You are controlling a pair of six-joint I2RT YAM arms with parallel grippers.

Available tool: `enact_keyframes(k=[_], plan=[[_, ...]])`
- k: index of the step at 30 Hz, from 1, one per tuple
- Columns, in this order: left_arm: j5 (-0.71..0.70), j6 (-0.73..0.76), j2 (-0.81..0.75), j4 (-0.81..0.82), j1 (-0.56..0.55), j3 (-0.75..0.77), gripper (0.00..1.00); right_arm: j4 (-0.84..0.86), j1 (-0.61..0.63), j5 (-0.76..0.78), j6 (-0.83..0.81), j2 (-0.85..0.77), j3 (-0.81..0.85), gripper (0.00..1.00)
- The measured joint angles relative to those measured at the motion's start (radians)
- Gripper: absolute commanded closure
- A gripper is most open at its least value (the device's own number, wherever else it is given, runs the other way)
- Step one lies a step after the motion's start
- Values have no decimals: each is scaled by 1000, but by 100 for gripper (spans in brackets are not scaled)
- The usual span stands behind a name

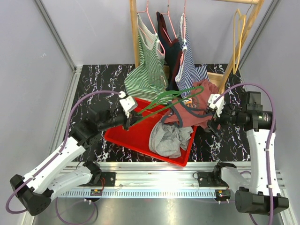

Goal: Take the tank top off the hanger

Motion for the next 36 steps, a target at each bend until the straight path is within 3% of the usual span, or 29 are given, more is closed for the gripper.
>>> enact_keyframes(k=[6,14,23,36], plan=[[140,86,66,-75,2,70,100,-66,0,-127,-67,21,201,0],[327,322,134,-275,2,188,100,-72,45,-342,-399,104,375,0],[404,581,286,-540,2,359,100,-74,272,-347,-500,217,447,0],[335,681,340,-653,2,394,100,-74,508,-191,-479,214,385,0]])
